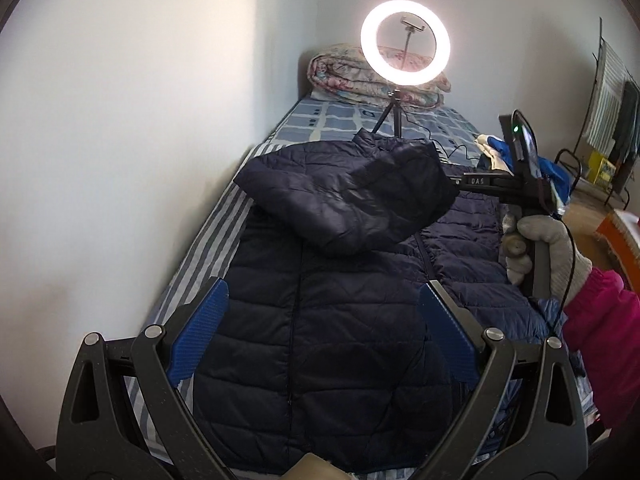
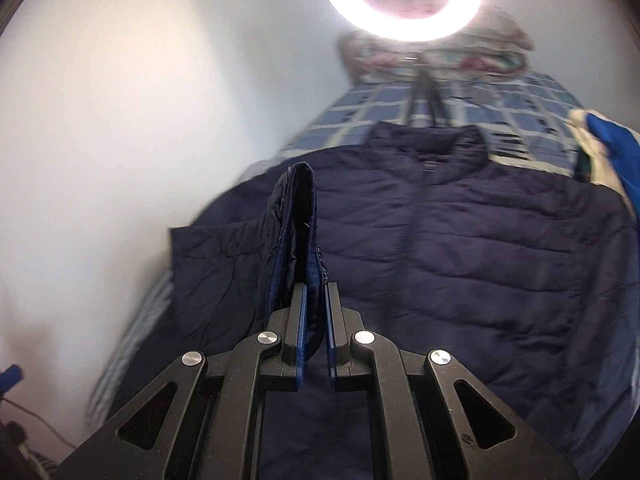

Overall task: Fold large clothes
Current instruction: 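Lay the held sleeve across the jacket body and open the right gripper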

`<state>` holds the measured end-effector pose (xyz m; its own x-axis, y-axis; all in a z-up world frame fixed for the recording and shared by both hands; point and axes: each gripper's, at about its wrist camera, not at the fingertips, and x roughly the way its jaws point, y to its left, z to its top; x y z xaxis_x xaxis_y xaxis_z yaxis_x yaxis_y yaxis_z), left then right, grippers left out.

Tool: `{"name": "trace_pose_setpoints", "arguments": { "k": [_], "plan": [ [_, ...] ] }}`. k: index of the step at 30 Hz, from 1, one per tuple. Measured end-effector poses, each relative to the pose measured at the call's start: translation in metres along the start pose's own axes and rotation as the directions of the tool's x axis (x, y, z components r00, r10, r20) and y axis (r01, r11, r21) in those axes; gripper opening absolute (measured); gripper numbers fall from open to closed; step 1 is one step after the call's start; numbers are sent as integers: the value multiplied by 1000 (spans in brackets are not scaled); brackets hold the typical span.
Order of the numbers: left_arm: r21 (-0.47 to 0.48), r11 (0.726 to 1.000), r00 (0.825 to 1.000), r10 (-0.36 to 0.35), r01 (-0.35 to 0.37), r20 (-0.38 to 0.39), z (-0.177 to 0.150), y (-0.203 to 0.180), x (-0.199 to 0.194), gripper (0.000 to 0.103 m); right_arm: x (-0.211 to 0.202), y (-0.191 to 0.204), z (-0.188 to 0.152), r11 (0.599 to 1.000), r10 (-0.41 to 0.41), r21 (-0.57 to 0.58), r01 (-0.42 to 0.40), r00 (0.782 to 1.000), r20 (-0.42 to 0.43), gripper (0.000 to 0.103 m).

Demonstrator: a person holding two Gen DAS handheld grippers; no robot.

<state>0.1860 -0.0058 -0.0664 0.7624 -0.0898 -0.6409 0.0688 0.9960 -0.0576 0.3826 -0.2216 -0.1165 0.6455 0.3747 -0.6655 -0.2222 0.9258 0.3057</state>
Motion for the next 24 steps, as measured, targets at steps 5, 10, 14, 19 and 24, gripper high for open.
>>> {"name": "trace_pose_setpoints", "arguments": {
  "k": [5,10,14,19,24],
  "plan": [
    [28,1000,1000,-8,8,-1,3,-13,7,98,26,-56,0,992,-128,19,128,992,5,7],
    [41,999,1000,-17,17,-4,6,-20,10,98,30,-91,-4,972,-227,65,226,974,12,7],
    [47,999,1000,-21,21,2,7,-23,9,98,41,-114,-1,960,-260,104,258,965,5,7],
    [46,999,1000,-17,17,0,7,-22,11,98,60,-137,-2,936,-270,217,276,961,-59,7],
    [52,999,1000,-13,12,16,7,-20,5,98,71,-150,-10,905,-354,203,373,927,-125,7]
  ]
}}
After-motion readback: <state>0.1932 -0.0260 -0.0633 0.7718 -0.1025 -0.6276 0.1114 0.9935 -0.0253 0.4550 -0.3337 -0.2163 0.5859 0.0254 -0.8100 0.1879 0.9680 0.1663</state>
